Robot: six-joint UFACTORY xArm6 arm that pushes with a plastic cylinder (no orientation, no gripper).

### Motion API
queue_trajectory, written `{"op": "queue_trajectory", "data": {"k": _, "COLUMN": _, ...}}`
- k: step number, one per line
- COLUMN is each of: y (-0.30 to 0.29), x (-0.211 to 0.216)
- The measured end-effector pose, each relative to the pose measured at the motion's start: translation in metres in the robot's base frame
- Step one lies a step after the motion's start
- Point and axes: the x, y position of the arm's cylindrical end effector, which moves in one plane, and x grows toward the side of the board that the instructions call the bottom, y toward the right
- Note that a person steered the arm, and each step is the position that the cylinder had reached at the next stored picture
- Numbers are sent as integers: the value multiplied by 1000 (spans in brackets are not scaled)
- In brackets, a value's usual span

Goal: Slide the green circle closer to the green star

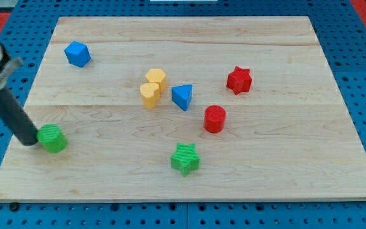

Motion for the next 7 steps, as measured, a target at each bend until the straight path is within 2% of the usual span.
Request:
{"op": "queue_trajectory", "data": {"k": 1, "y": 25, "x": 0}}
{"op": "queue_trajectory", "data": {"k": 2, "y": 14, "x": -10}}
{"op": "queue_trajectory", "data": {"k": 6, "y": 131, "x": 15}}
{"op": "queue_trajectory", "data": {"k": 7, "y": 137, "x": 15}}
